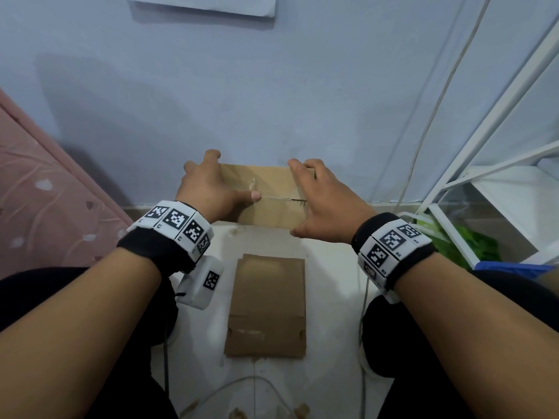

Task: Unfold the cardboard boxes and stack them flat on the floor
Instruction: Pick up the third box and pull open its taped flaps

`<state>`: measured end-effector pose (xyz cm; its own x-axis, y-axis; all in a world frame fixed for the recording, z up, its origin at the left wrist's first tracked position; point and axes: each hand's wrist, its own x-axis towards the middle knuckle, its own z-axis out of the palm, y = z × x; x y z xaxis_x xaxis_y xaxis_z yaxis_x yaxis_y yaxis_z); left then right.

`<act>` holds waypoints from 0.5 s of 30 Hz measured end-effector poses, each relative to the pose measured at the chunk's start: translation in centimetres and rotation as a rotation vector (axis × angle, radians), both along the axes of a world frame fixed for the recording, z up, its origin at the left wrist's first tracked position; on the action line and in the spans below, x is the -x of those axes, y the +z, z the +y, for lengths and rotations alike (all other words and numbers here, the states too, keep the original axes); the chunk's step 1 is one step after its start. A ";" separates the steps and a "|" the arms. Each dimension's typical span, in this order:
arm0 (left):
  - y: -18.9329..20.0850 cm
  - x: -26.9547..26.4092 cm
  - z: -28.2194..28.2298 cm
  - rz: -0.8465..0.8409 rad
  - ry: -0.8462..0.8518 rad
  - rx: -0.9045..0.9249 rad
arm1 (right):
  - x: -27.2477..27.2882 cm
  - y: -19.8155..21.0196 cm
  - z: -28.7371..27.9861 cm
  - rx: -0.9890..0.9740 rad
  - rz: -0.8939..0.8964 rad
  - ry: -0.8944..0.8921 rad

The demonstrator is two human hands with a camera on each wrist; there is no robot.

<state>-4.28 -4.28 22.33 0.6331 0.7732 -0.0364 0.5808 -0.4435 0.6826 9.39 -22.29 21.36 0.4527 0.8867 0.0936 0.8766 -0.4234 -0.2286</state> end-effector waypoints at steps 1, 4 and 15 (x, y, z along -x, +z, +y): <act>0.0 0.0 0.1 -0.004 0.003 0.003 | 0.0 0.0 0.0 -0.001 0.004 -0.001; 0.1 0.1 0.2 -0.018 0.008 0.014 | 0.1 0.0 -0.1 -0.006 0.016 -0.004; 0.2 0.1 1.0 -0.056 0.001 0.007 | 0.2 -0.2 0.0 0.012 0.009 -0.052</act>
<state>-4.38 -3.25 22.56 0.6336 0.7736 -0.0064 0.5421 -0.4380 0.7171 9.18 -22.25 21.17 0.4993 0.8628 0.0791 0.8511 -0.4713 -0.2314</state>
